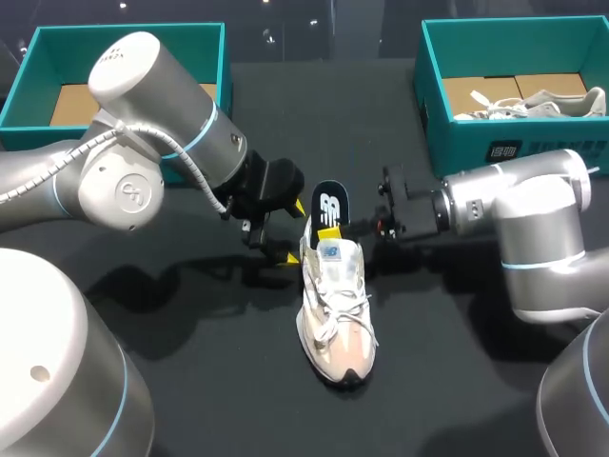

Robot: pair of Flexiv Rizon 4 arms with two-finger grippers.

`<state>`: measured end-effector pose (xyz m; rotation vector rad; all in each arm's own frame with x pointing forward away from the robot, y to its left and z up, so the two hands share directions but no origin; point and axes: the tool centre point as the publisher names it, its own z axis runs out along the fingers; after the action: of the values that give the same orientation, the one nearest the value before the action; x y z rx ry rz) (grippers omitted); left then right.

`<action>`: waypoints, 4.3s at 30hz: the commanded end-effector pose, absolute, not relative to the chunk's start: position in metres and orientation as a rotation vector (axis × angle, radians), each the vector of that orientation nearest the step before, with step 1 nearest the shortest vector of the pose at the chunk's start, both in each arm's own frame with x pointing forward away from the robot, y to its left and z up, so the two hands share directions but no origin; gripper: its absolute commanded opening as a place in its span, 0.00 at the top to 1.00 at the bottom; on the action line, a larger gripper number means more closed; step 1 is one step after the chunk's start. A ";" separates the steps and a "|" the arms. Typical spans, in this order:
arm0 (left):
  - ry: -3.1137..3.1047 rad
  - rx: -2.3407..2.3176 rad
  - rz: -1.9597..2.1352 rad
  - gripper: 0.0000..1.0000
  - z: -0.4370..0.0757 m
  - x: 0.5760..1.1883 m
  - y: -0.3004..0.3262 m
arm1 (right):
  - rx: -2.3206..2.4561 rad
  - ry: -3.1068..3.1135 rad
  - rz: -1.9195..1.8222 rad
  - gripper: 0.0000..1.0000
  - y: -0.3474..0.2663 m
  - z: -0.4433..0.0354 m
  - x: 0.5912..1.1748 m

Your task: Take the shoe out of the shoebox, open the shoe tongue, remove and reinsert the insole, then place the shoe into the shoebox

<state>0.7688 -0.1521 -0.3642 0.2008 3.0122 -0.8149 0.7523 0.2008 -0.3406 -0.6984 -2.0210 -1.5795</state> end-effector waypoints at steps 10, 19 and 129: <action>3.013 0.201 -0.811 0.00 -0.365 0.769 -0.153 | -0.635 -2.095 -1.629 0.67 0.200 -0.314 0.764; 3.013 0.201 -0.811 0.00 -0.365 0.769 -0.153 | -0.646 -2.131 -1.641 0.98 0.194 -0.308 0.789; 3.036 0.408 -0.723 0.00 -0.301 0.800 -0.041 | -1.209 -2.270 -1.037 0.71 0.085 -0.276 0.795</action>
<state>0.8028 -0.0560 -0.3213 0.4052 3.0350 -0.7300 0.7967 0.0917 -0.2916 -1.1759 -2.2093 -1.1729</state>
